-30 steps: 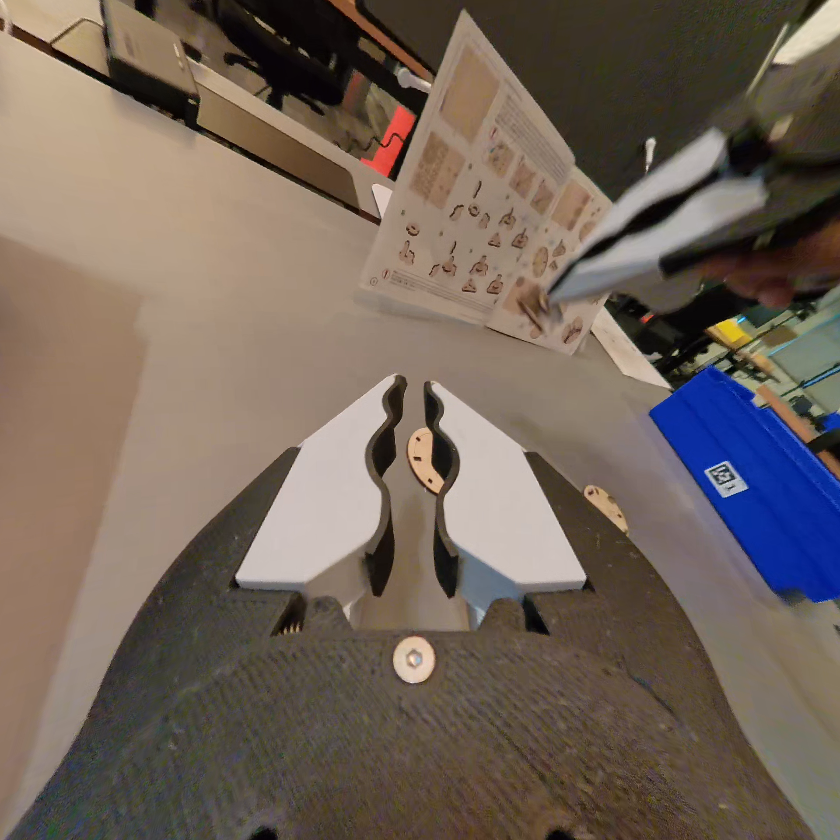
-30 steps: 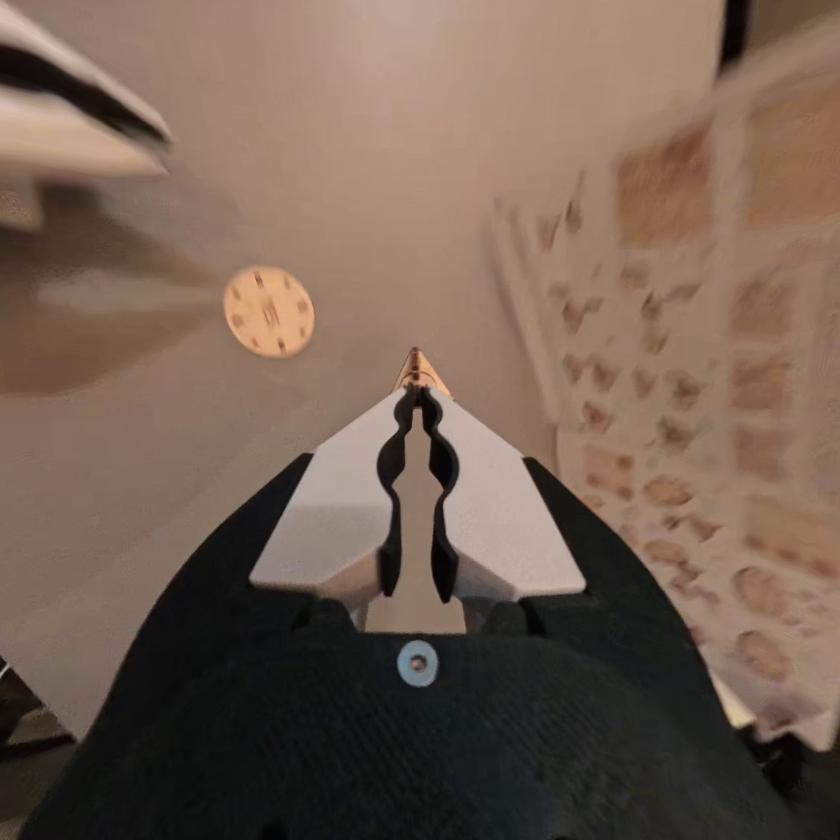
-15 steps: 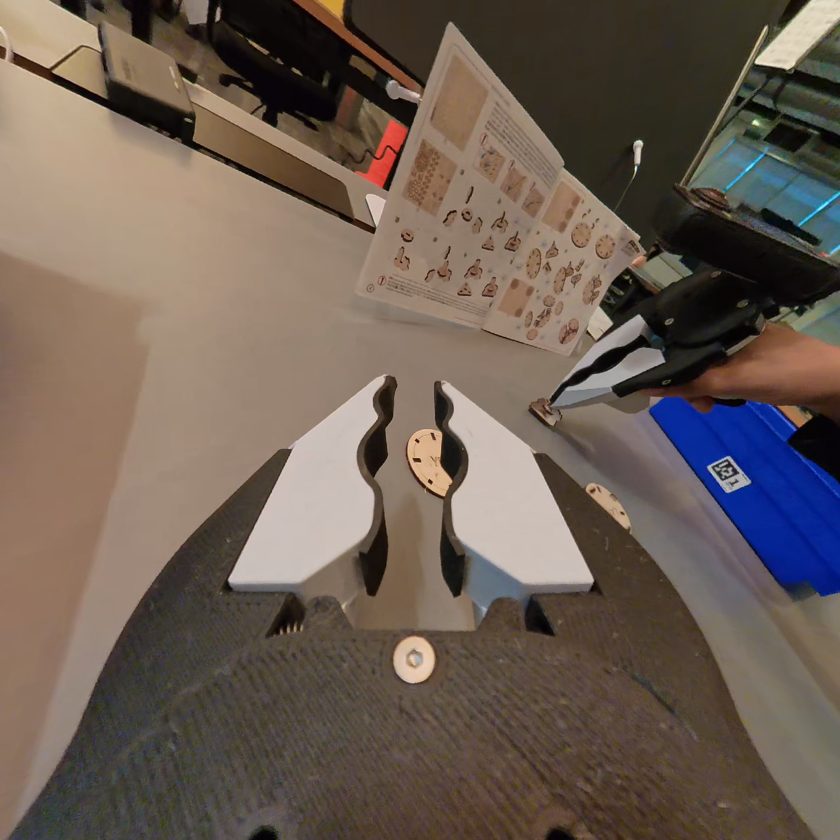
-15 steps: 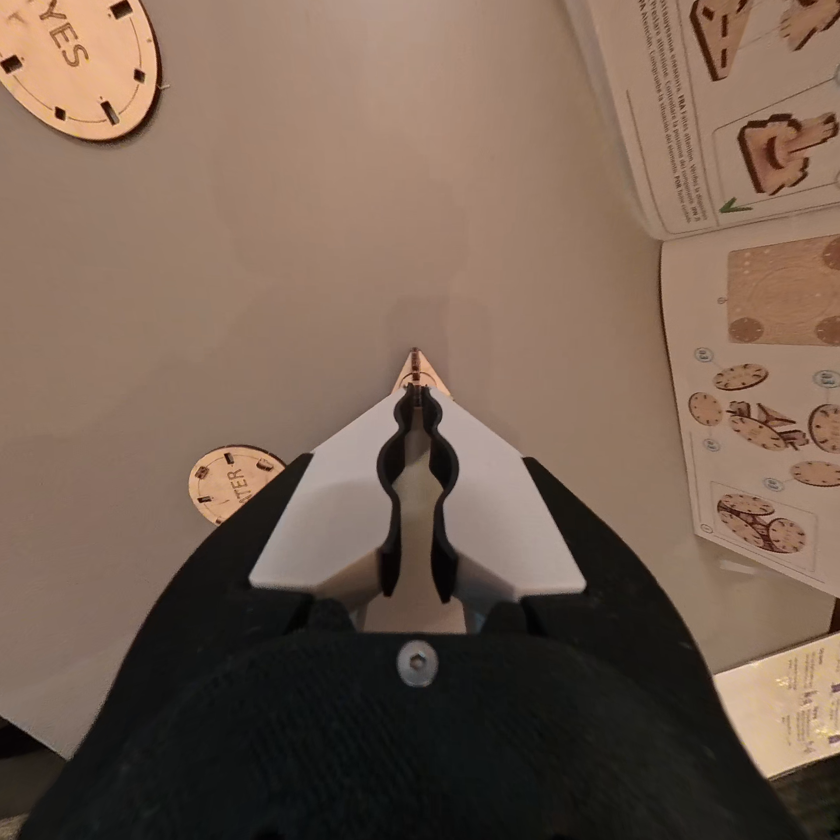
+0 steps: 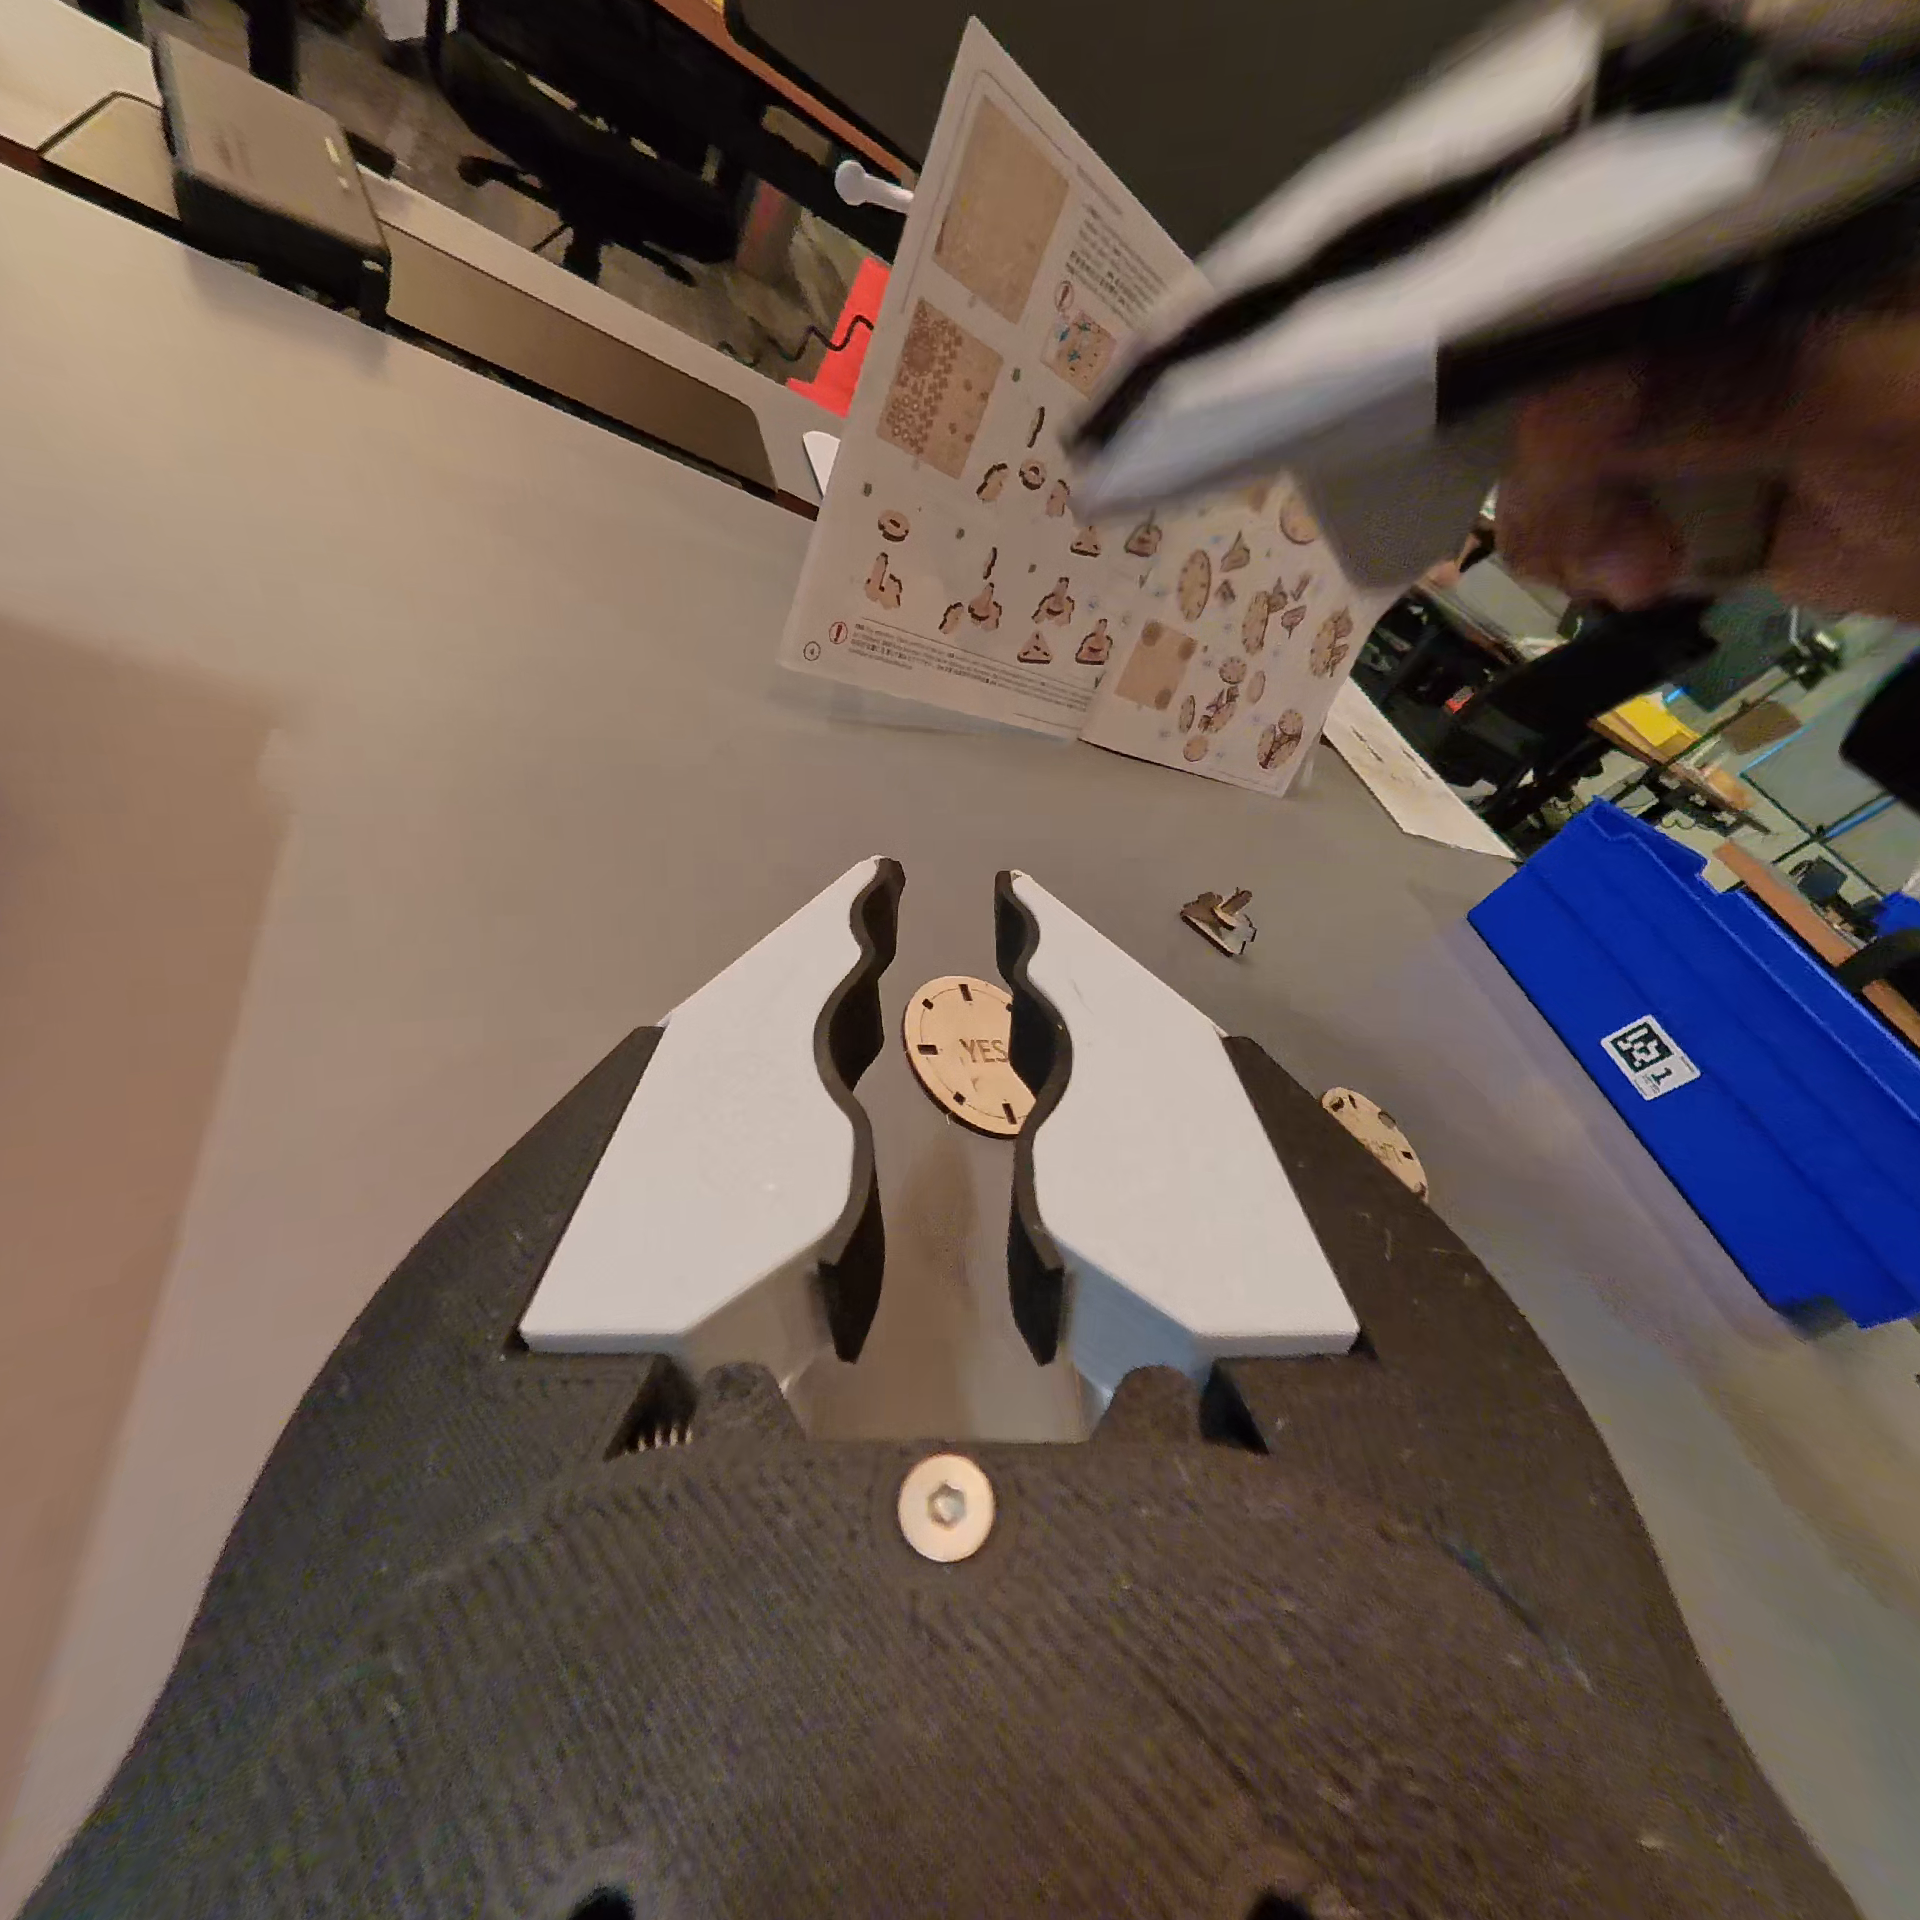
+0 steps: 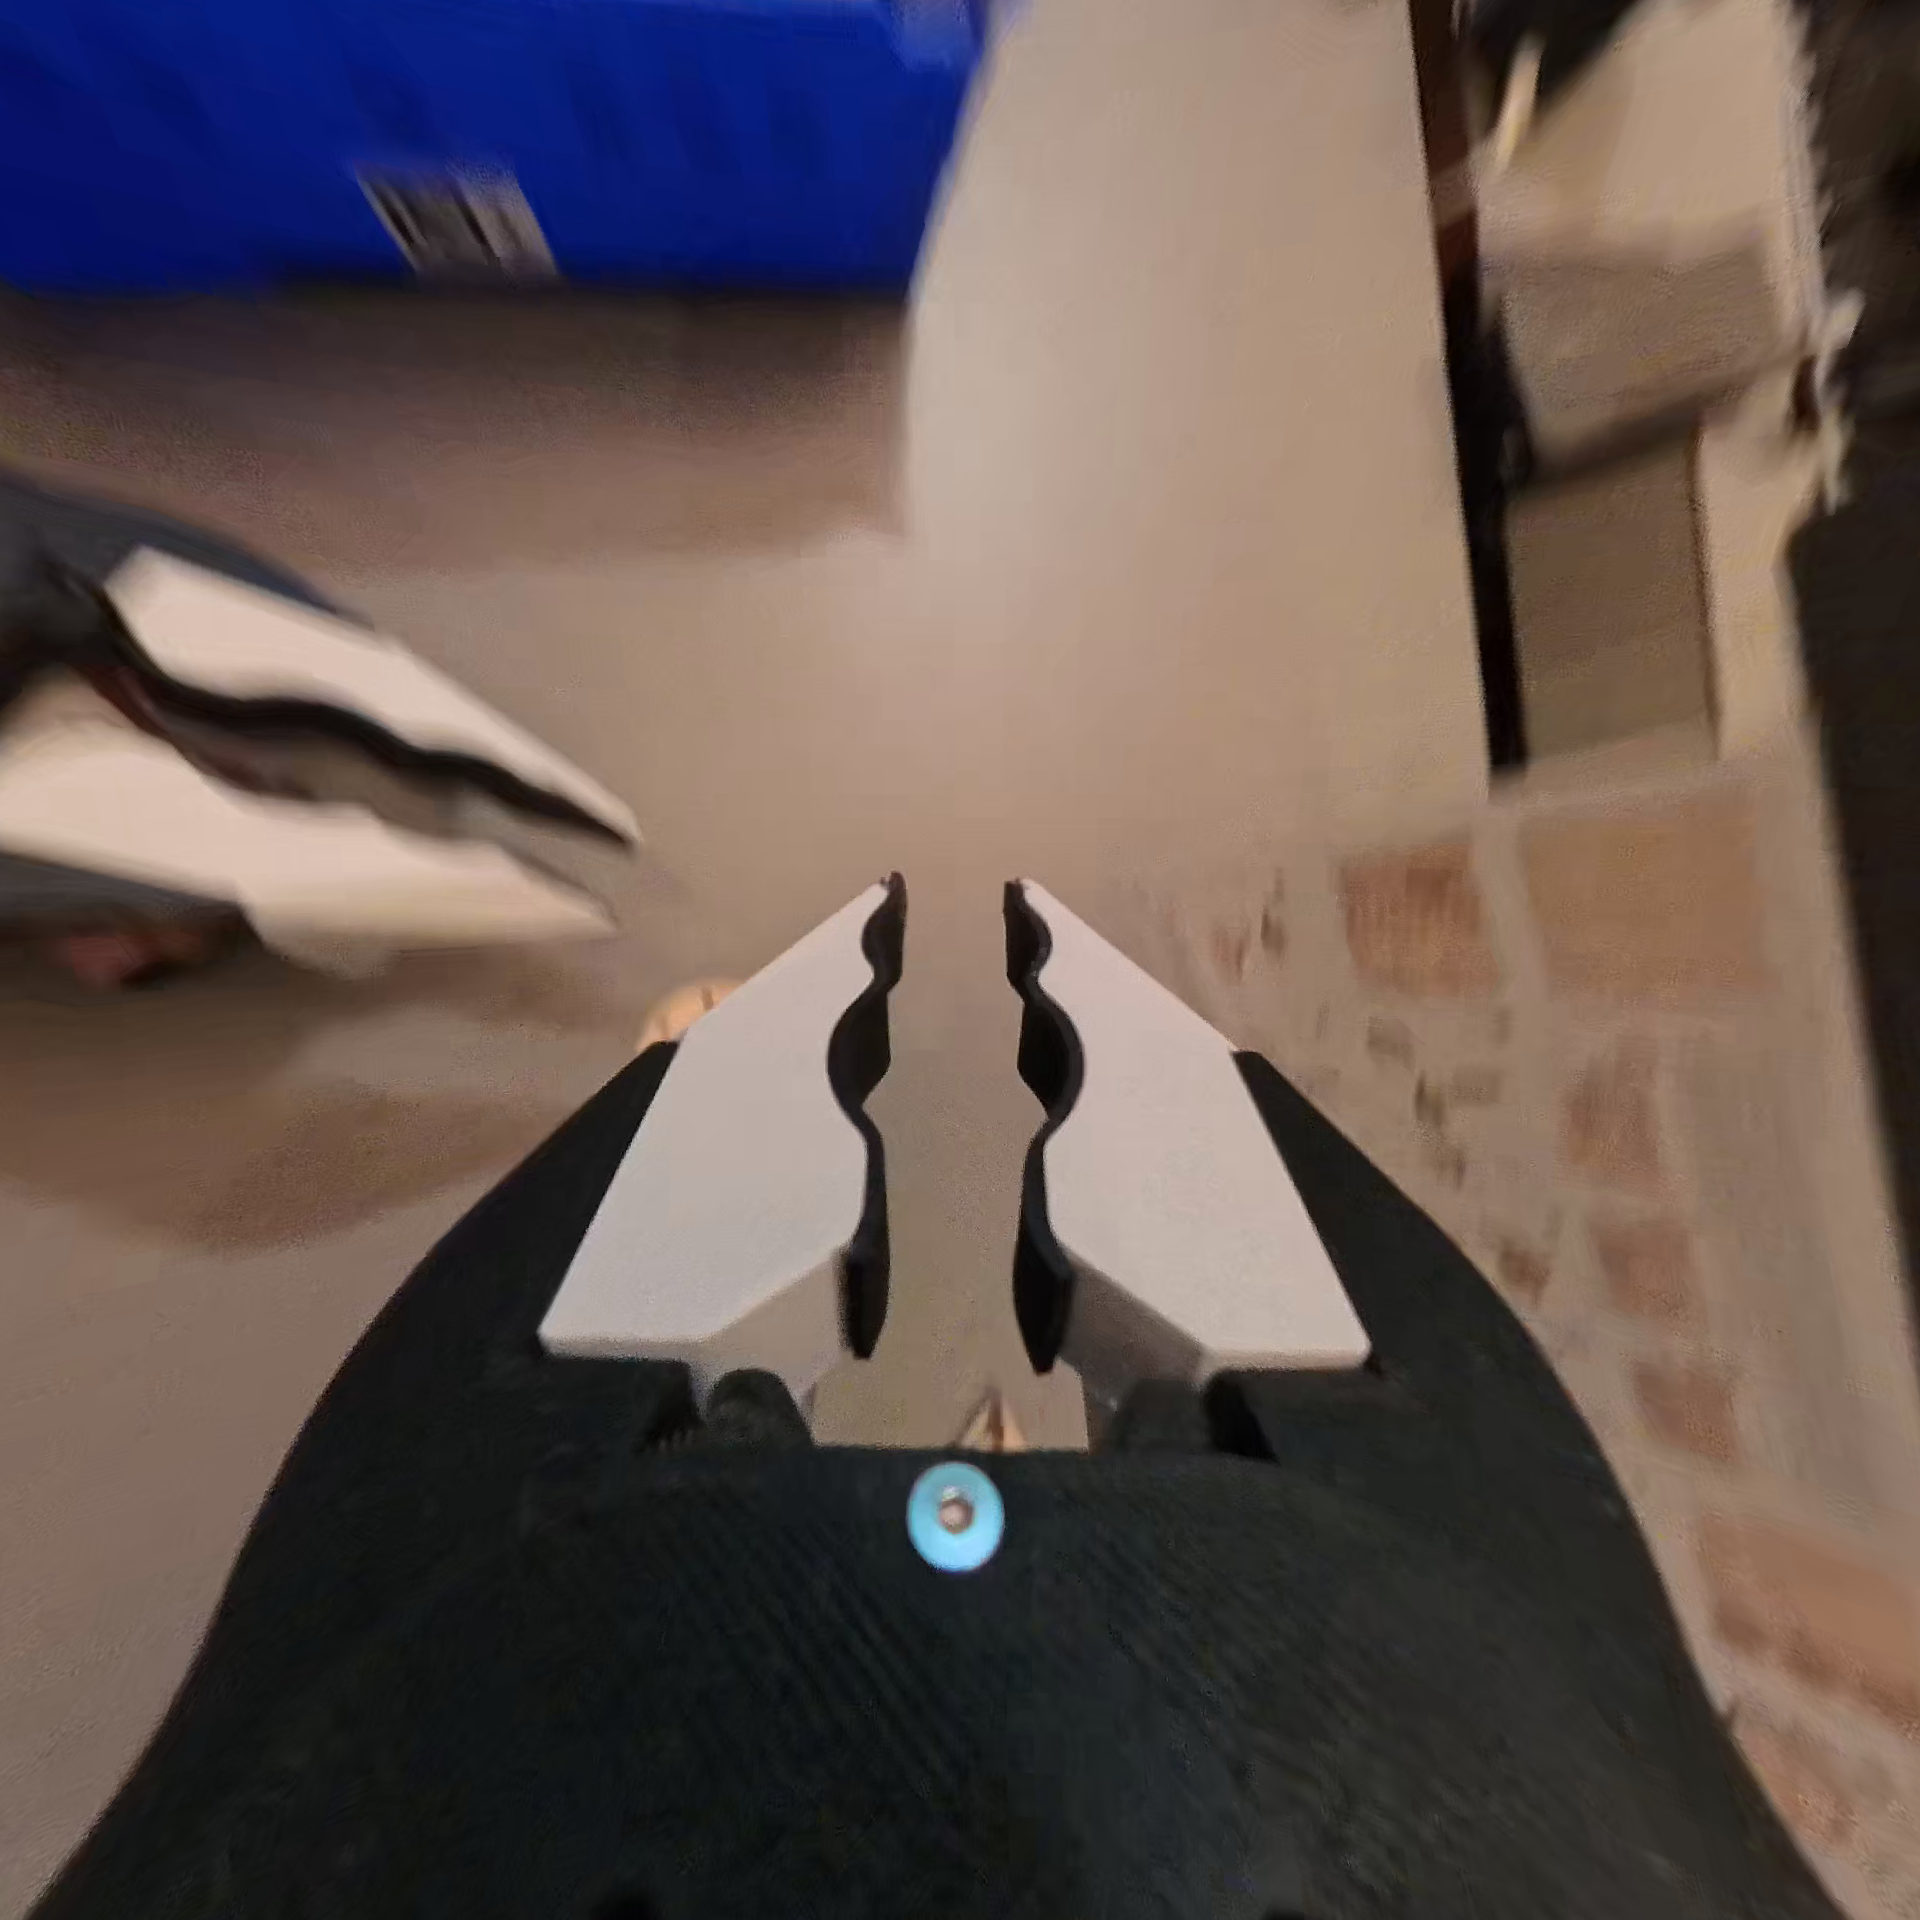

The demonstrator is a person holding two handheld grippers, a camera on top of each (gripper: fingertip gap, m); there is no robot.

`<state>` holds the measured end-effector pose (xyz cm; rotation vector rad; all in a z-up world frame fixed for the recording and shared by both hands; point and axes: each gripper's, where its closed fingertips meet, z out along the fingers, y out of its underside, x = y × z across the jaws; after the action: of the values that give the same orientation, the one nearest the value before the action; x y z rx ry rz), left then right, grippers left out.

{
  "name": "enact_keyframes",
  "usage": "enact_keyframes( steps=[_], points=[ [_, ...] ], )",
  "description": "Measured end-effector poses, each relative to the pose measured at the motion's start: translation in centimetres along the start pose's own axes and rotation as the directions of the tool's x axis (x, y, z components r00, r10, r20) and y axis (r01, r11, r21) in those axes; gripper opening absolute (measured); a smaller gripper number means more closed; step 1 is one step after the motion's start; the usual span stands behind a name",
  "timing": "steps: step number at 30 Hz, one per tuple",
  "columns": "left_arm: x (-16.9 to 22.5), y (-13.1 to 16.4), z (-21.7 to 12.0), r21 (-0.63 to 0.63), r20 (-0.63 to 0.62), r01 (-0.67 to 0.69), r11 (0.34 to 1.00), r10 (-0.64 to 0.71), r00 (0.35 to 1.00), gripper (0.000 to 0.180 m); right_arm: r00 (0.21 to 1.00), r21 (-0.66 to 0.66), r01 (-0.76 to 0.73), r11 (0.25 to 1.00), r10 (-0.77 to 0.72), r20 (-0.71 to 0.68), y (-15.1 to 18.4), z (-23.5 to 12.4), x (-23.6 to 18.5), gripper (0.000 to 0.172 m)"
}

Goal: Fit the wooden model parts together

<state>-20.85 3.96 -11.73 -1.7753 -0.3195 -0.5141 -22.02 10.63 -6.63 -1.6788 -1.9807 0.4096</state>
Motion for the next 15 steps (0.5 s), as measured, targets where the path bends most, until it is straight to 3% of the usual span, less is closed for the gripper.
enact_keyframes(
  steps=[4,7,11,15],
  points=[
    [0.0,0.0,0.0,-0.003,-0.006,0.005,1.000,-0.005,1.000,0.018,0.981,0.119,0.175,0.977,-0.184,0.066,-11.1,2.5,-3.8,0.015],
    [0.1,0.1,0.0,-0.007,-0.003,-0.005,1.000,0.005,1.000,0.017,0.930,0.064,0.345,0.936,-0.351,0.110,-16.4,6.5,-6.2,0.015],
    [0.1,-0.1,-0.1,-0.002,-0.004,-0.011,1.000,0.011,1.000,0.018,0.846,-0.093,0.514,0.853,-0.486,0.217,-19.4,12.4,-7.2,0.012],
    [0.3,-0.2,-0.1,0.001,-0.027,0.015,1.000,-0.015,1.000,0.018,0.825,-0.321,0.560,0.764,-0.476,0.305,-18.7,16.9,-6.0,0.016]
  ],
)
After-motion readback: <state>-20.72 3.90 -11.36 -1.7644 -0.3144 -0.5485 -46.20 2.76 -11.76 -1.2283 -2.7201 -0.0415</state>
